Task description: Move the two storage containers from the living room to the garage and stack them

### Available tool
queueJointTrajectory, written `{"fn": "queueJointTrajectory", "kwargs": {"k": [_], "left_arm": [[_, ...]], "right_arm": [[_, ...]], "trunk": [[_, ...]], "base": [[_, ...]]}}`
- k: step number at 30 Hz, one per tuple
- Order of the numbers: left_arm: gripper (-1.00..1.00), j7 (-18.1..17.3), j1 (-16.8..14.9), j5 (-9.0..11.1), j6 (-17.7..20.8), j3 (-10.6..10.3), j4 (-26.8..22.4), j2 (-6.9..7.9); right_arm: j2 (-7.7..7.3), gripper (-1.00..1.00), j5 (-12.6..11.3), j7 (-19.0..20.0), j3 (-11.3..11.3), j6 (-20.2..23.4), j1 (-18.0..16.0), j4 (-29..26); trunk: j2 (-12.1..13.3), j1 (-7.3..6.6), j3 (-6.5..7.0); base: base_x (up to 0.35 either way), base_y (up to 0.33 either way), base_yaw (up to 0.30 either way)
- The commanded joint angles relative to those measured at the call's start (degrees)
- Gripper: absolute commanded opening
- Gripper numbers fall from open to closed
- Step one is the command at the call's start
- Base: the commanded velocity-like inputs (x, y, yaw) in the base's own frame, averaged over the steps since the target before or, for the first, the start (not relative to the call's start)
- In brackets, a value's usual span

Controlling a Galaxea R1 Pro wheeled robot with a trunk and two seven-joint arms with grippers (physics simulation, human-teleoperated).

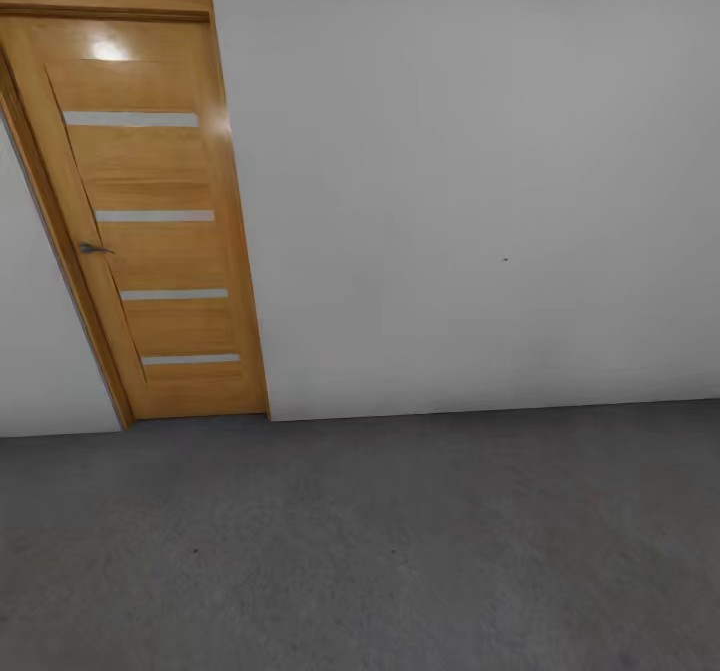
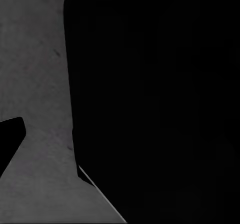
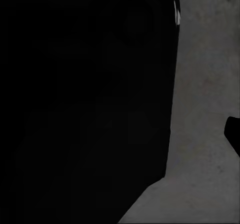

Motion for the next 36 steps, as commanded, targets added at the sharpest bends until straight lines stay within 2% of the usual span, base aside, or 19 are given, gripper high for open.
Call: {"fn": "queueJointTrajectory", "kwargs": {"k": [1, 6, 17, 36], "left_arm": [[1.00, -0.2, -0.1, 0.3, -0.3, 0.3, -0.3, -0.26], [1.00, -0.2, -0.1, 0.4, -0.4, 0.3, -1.5, -0.20], [1.00, -0.2, -0.1, 0.4, -0.4, 0.4, -1.8, -0.14], [1.00, -0.3, -0.1, 0.4, -0.4, 0.3, -1.9, -0.21]], "right_arm": [[-0.17, 1.00, 0.3, -0.3, 0.3, -0.1, -0.1, -0.1], [-0.23, 1.00, 1.7, -0.1, 0.4, -0.2, -0.1, -0.1], [0.33, 1.00, 1.0, 0.0, 0.4, -0.2, -0.1, -0.2], [0.39, 1.00, 1.0, -0.1, 0.5, -0.8, -0.1, -0.2]], "trunk": [[0.0, 0.00, -0.03], [0.0, 0.00, -0.03], [0.0, 0.00, -0.03], [0.0, 0.00, -0.03]], "base": [[0.000, 0.000, 0.000], [0.000, 0.000, 0.000], [0.000, 0.000, 0.029], [0.000, 0.000, 0.259]]}}
